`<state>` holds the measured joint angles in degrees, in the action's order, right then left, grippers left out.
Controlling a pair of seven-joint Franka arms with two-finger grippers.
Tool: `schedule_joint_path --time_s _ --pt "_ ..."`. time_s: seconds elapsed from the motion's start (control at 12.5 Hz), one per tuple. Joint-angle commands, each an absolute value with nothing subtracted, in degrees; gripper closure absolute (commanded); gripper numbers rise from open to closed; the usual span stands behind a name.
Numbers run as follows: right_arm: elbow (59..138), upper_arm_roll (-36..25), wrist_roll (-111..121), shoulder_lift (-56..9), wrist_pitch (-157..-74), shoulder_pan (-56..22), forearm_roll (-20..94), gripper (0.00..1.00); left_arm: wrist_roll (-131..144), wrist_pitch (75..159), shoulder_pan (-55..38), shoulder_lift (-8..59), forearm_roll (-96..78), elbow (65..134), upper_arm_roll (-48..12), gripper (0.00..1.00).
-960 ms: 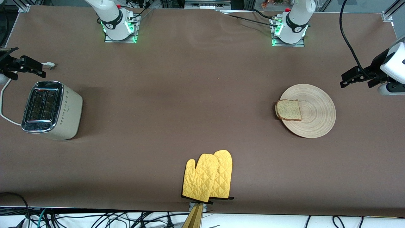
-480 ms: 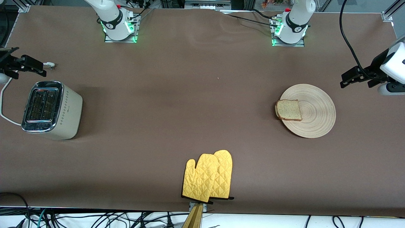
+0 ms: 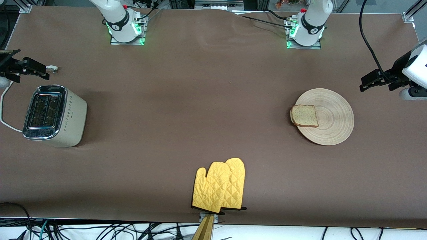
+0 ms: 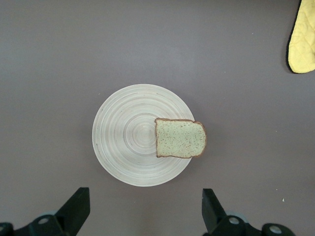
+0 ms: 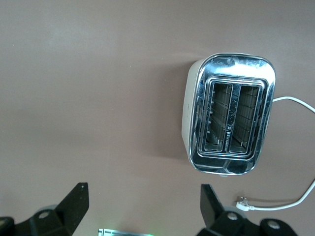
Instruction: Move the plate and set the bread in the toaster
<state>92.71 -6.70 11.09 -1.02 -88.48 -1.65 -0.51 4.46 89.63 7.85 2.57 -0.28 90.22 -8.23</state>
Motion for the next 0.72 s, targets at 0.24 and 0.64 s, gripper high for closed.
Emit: schedule_joint_path --time_s 0.24,0.64 --pt "92.99 -6.5 10.28 -0.61 -87.98 -1.49 -0.44 0.0 5.01 87.63 8.53 1.15 -1.14 90.88 -8.26 0.0" --pt "92.99 -6.59 10.2 -0.62 -87.98 -1.41 -0.44 0.0 4.4 85.25 10.55 1.67 3.75 93.07 -6.15 0.0"
